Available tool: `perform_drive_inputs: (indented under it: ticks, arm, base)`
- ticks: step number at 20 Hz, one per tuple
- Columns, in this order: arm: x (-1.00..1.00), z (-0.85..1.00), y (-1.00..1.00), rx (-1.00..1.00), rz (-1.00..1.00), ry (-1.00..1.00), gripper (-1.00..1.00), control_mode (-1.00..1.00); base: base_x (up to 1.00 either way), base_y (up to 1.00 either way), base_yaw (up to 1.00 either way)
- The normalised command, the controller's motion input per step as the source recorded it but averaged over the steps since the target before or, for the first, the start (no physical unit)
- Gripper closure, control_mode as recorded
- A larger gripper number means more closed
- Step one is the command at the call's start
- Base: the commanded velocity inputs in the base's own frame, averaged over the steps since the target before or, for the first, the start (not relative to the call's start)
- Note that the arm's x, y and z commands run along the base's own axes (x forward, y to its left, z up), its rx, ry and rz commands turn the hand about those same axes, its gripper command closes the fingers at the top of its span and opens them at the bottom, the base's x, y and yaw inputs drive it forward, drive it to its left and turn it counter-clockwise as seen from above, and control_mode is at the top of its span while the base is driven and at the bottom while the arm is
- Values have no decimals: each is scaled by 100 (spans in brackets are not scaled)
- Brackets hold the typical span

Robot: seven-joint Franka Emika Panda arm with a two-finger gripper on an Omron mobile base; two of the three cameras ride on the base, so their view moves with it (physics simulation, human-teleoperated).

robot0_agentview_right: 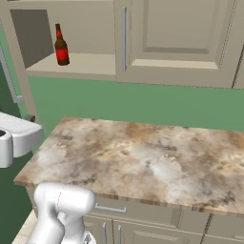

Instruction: Open the cabinet directly in front. Then move the beer and the mug to the dining counter with the jar on it.

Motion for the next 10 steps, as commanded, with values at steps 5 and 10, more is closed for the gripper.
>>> perform_drive_inputs:
  ticks: [5,10]
  arm:
    - [-13,0,-95,22,0,-4,-100,-100]
    - [0,0,-70,27,9,-7,-100,-100]
  base:
    - [0,0,0]
    - [0,0,0]
